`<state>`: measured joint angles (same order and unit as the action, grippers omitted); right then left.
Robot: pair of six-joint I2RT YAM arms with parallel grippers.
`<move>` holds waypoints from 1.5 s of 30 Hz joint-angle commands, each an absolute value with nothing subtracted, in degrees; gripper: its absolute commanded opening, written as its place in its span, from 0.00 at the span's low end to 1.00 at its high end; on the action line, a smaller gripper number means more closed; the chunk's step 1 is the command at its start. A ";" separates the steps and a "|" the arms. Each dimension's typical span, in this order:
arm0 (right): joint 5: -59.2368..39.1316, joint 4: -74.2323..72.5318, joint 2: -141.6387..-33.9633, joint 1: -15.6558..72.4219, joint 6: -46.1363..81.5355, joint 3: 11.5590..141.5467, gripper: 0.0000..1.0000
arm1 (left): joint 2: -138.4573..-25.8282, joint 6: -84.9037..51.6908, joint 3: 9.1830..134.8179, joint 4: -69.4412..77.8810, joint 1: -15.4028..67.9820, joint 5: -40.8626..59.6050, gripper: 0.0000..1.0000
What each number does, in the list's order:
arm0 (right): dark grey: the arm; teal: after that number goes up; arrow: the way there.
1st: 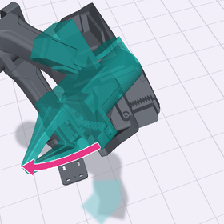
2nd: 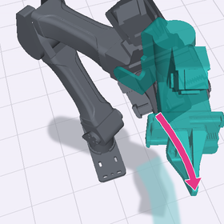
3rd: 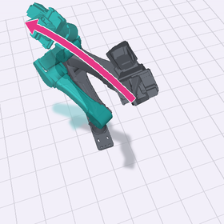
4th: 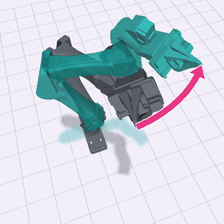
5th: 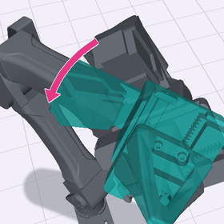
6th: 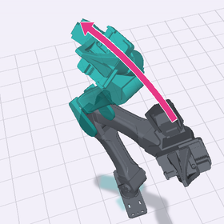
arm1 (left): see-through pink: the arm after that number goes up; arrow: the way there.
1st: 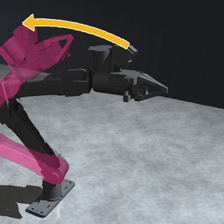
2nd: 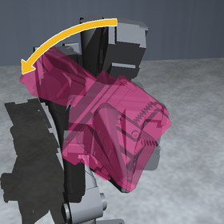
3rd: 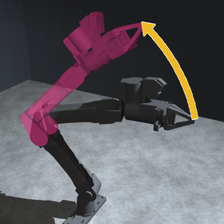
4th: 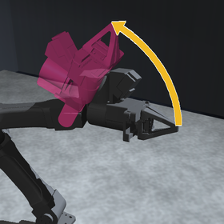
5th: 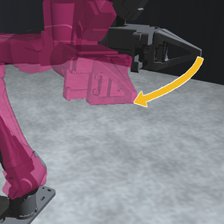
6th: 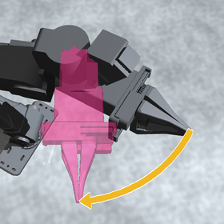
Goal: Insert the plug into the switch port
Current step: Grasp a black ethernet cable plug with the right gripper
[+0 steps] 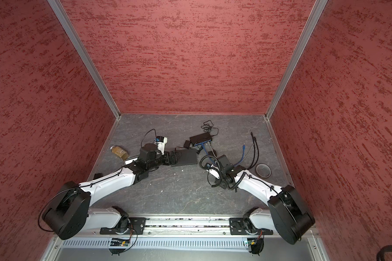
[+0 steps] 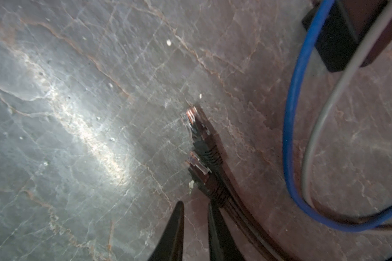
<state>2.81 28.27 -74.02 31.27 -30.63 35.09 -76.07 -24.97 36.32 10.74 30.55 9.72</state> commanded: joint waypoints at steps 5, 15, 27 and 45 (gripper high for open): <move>5.60 26.34 -74.25 30.41 -33.13 35.97 0.22 | -77.42 -24.08 36.74 12.57 30.16 11.91 1.00; 5.66 25.92 -77.57 29.88 -35.16 35.56 0.23 | -77.79 -24.08 36.65 13.26 29.53 12.91 1.00; 3.86 25.53 -77.50 29.79 -35.51 35.74 0.14 | -77.74 -24.00 36.65 13.27 28.70 13.96 1.00; -0.89 23.33 -78.41 29.75 -35.99 35.82 0.27 | -77.96 -24.26 36.64 12.48 28.22 15.06 1.00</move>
<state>0.97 24.82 -77.78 30.13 -35.00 35.20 -77.36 -24.97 36.32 11.62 28.56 14.26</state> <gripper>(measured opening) 0.255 0.996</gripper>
